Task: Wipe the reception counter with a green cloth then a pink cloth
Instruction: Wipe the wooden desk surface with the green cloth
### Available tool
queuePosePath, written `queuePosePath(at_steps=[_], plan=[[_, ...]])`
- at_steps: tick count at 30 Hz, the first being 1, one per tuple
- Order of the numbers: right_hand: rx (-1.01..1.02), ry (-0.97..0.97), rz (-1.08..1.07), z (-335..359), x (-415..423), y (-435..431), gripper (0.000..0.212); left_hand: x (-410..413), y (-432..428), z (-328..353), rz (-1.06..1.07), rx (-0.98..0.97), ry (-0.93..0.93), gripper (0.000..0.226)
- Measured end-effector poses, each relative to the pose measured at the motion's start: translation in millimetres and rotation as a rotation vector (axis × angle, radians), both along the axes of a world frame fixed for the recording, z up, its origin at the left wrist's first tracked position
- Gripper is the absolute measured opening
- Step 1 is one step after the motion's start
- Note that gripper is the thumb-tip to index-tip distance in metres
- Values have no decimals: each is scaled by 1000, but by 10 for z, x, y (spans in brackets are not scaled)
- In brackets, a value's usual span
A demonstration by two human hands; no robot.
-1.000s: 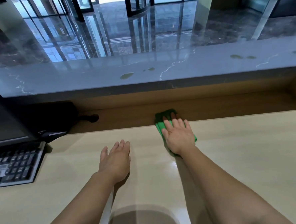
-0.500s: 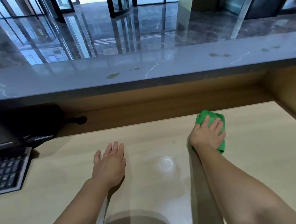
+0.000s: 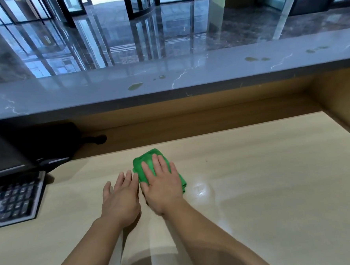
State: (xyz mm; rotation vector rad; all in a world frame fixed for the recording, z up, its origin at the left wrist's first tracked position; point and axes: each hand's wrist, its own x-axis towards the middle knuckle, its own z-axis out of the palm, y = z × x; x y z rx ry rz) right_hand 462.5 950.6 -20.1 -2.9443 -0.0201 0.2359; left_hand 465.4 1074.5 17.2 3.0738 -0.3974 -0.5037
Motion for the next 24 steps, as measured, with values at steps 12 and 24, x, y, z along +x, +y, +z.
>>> queuePosePath(at_steps=[12, 24], plan=[[-87, 10, -474, 51, -418, -2276, 60, 34, -552, -37, -132, -8, -48, 63], [-52, 35, -858, 29, -597, -1753, 61, 5, -552, -26, -163, -50, -56, 60]])
